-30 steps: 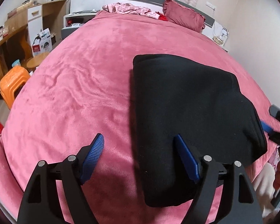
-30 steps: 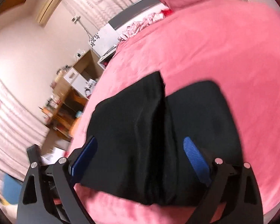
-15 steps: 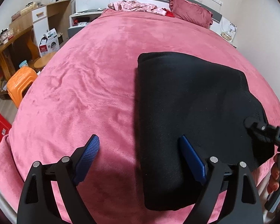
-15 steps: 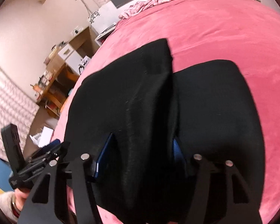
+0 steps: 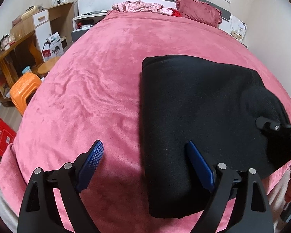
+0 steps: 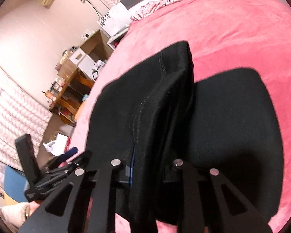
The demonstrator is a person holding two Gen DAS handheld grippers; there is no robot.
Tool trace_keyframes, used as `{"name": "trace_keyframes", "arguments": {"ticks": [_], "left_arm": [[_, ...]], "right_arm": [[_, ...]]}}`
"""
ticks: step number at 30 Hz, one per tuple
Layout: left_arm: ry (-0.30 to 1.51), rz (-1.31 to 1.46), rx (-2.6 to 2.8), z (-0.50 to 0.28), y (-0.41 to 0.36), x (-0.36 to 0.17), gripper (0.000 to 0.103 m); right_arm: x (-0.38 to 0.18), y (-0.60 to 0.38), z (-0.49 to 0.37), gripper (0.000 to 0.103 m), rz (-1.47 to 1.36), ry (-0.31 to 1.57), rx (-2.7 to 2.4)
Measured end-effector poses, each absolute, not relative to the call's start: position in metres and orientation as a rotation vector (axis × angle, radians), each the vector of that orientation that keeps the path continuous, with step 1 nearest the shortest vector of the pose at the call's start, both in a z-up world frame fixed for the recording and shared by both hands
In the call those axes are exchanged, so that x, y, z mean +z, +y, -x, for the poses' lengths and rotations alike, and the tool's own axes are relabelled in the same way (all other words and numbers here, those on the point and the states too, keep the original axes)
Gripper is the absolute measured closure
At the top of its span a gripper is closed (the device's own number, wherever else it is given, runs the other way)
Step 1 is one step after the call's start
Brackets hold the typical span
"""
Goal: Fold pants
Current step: 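Grasp the folded pants edge with the right gripper and fold it over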
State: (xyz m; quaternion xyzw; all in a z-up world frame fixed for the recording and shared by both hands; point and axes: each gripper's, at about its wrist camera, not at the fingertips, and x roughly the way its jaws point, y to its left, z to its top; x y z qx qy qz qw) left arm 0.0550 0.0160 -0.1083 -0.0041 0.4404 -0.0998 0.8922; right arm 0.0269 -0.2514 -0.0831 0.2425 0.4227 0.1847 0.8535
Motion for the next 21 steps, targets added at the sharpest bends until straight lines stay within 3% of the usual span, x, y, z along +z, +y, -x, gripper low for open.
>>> {"name": "trace_keyframes", "arguments": {"ticks": [12, 21], "left_arm": [[0.849, -0.077, -0.341, -0.046, -0.04, -0.073, 0.016], [0.904, -0.202, -0.333, -0.052, -0.073, -0.099, 0.016]], "right_arm": [[-0.031, -0.299, -0.005, 0.085, -0.432, 0.8, 0.343], [-0.083, -0.32, 0.0, 0.084, -0.515, 0.9, 0.292]]}}
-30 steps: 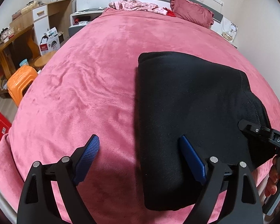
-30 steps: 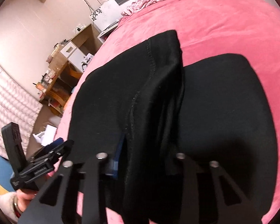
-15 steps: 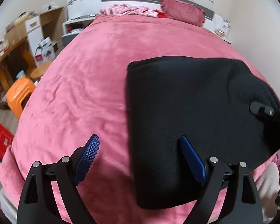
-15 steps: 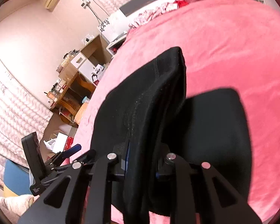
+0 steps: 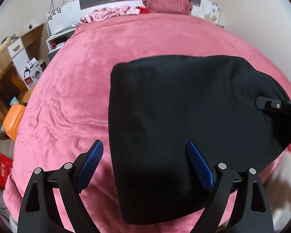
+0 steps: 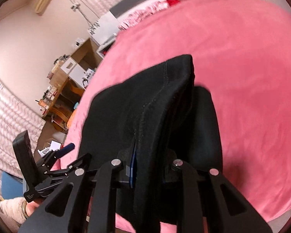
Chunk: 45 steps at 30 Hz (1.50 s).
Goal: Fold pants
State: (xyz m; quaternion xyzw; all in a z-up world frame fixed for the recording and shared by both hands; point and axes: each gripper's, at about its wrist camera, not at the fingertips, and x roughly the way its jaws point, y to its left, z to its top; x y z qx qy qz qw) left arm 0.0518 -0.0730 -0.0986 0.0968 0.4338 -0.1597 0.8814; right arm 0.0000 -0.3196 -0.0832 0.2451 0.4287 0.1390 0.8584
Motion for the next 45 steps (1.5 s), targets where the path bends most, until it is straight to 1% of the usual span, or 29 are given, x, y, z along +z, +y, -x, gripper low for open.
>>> {"name": "trace_keyframes", "arguments": {"ticks": [1, 2, 3, 4, 5, 7, 8, 9, 10, 11, 12, 16, 20, 23, 26, 30, 36, 41, 45], "left_arm": [[0.919, -0.212, -0.327, -0.053, -0.073, -0.105, 0.016], [0.933, -0.205, -0.328, -0.054, -0.071, -0.111, 0.016], [0.94, -0.188, -0.33, -0.054, -0.067, -0.114, 0.016], [0.947, -0.152, -0.333, -0.055, -0.062, -0.117, 0.013], [0.954, -0.115, -0.333, -0.056, -0.057, -0.12, 0.013], [0.969, -0.074, -0.337, -0.057, -0.053, -0.122, 0.013], [0.972, -0.066, -0.337, -0.057, -0.052, -0.122, 0.013], [0.971, -0.07, -0.336, -0.057, -0.052, -0.122, 0.013], [0.968, -0.08, -0.335, -0.056, -0.053, -0.121, 0.013], [0.965, -0.092, -0.333, -0.055, -0.054, -0.12, 0.013], [0.962, -0.101, -0.331, -0.053, -0.056, -0.119, 0.013], [0.957, -0.12, -0.322, -0.048, -0.058, -0.117, 0.013], [0.953, -0.119, -0.318, -0.044, -0.059, -0.111, 0.013], [0.931, -0.127, -0.332, -0.041, -0.062, -0.104, 0.013], [0.901, -0.137, -0.341, -0.038, -0.065, -0.096, 0.013], [0.842, -0.127, -0.364, -0.044, -0.068, -0.081, 0.013], [0.836, -0.169, -0.355, -0.076, -0.08, -0.079, 0.013], [0.858, -0.256, -0.349, -0.117, -0.1, -0.087, 0.013], [0.867, -0.276, -0.354, -0.14, -0.112, -0.099, 0.013]], "right_arm": [[-0.094, -0.322, 0.001, 0.083, -0.527, 0.919, 0.284], [-0.099, -0.323, 0.001, 0.078, -0.54, 0.927, 0.277], [-0.108, -0.326, 0.003, 0.076, -0.572, 0.925, 0.263], [-0.112, -0.334, 0.004, 0.073, -0.604, 0.912, 0.262], [-0.115, -0.339, 0.006, 0.07, -0.642, 0.895, 0.265], [-0.116, -0.346, 0.009, 0.066, -0.678, 0.882, 0.26], [-0.114, -0.348, 0.011, 0.062, -0.678, 0.878, 0.253], [-0.111, -0.349, 0.012, 0.055, -0.667, 0.875, 0.243], [-0.108, -0.35, 0.014, 0.051, -0.651, 0.868, 0.228], [-0.103, -0.352, 0.017, 0.045, -0.628, 0.858, 0.208], [-0.097, -0.354, 0.021, 0.041, -0.592, 0.843, 0.177], [-0.076, -0.357, 0.034, 0.04, -0.456, 0.798, 0.059], [-0.051, -0.353, 0.046, 0.04, -0.396, 0.721, 0.02], [-0.035, -0.337, 0.044, 0.04, -0.349, 0.68, 0.047], [-0.029, -0.313, 0.032, 0.04, -0.303, 0.68, 0.105], [-0.032, -0.281, 0.015, 0.04, -0.197, 0.679, 0.134], [-0.047, -0.257, -0.025, 0.04, -0.128, 0.71, 0.147], [-0.068, -0.261, -0.046, 0.04, -0.07, 0.751, 0.119], [-0.097, -0.284, -0.066, 0.04, -0.106, 0.819, 0.043]]}}
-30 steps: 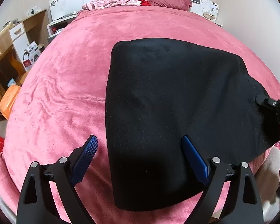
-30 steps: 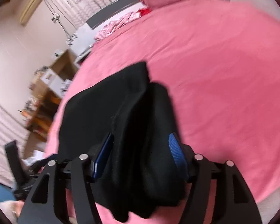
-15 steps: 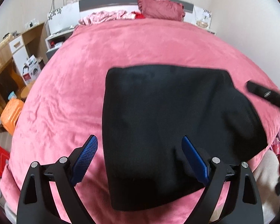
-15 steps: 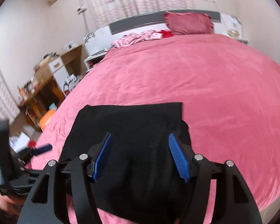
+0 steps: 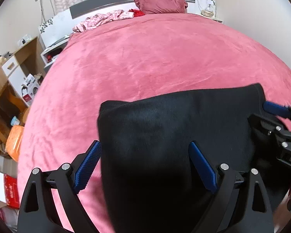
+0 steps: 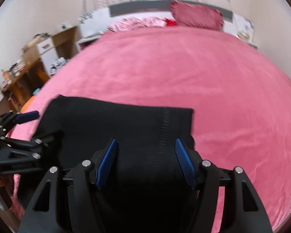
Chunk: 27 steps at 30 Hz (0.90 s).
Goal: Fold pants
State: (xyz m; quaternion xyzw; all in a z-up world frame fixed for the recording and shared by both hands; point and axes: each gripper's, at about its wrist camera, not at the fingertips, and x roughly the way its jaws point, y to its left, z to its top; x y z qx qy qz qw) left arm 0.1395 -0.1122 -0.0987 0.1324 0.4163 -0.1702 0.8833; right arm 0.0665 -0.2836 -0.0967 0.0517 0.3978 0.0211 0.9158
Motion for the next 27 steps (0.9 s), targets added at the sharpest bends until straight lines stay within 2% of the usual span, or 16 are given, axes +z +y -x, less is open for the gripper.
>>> {"name": "trace_keyframes", "arguments": {"ticks": [1, 2, 3, 5, 10, 16, 19, 27], "left_arm": [[0.874, -0.269, -0.356, -0.144, -0.114, -0.103, 0.009], [0.887, -0.261, -0.346, -0.151, -0.116, -0.107, 0.007], [0.905, -0.247, -0.334, -0.158, -0.117, -0.112, 0.003], [0.956, -0.198, -0.334, -0.175, -0.116, -0.126, 0.003], [0.955, -0.174, -0.36, -0.184, -0.115, -0.134, 0.003], [0.908, -0.161, -0.367, -0.167, -0.107, -0.129, 0.003], [0.897, -0.147, -0.356, -0.157, -0.1, -0.125, 0.003], [0.98, 0.023, -0.333, -0.132, -0.07, -0.125, 0.003]], "right_arm": [[-0.104, -0.291, -0.07, 0.039, -0.128, 0.834, 0.034], [-0.109, -0.296, -0.073, 0.032, -0.148, 0.841, 0.024], [-0.117, -0.304, -0.078, 0.03, -0.193, 0.857, 0.008], [-0.126, -0.316, -0.084, 0.028, -0.27, 0.864, 0.011], [-0.13, -0.318, -0.087, 0.024, -0.255, 0.84, -0.006], [-0.125, -0.314, -0.072, 0.023, -0.257, 0.811, -0.012], [-0.122, -0.314, -0.061, 0.018, -0.281, 0.813, -0.028], [-0.125, -0.324, -0.023, 0.011, -0.446, 0.844, -0.022]]}}
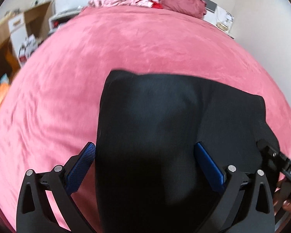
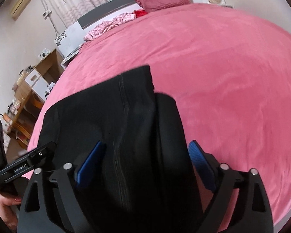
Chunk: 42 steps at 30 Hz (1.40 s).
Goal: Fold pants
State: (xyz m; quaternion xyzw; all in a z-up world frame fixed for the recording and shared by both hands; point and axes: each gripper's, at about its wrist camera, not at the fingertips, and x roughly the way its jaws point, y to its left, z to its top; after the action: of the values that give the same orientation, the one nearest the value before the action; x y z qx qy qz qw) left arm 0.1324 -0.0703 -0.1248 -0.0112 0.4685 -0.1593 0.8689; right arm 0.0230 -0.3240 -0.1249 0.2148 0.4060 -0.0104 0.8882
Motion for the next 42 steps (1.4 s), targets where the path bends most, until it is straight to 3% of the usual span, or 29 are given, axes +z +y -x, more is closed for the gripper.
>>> {"name": "trace_keyframes", "arguments": {"ticks": [15, 42], "left_arm": [[1.071, 0.039, -0.377, -0.092, -0.049, -0.128, 0.003], [1.156, 0.222, -0.548, -0.07, -0.02, -0.151, 0.003]], "right_arm": [[-0.136, -0.341, -0.001, 0.002, -0.617, 0.932, 0.041], [-0.145, -0.356, 0.016, 0.002, -0.699, 0.947, 0.167]]}}
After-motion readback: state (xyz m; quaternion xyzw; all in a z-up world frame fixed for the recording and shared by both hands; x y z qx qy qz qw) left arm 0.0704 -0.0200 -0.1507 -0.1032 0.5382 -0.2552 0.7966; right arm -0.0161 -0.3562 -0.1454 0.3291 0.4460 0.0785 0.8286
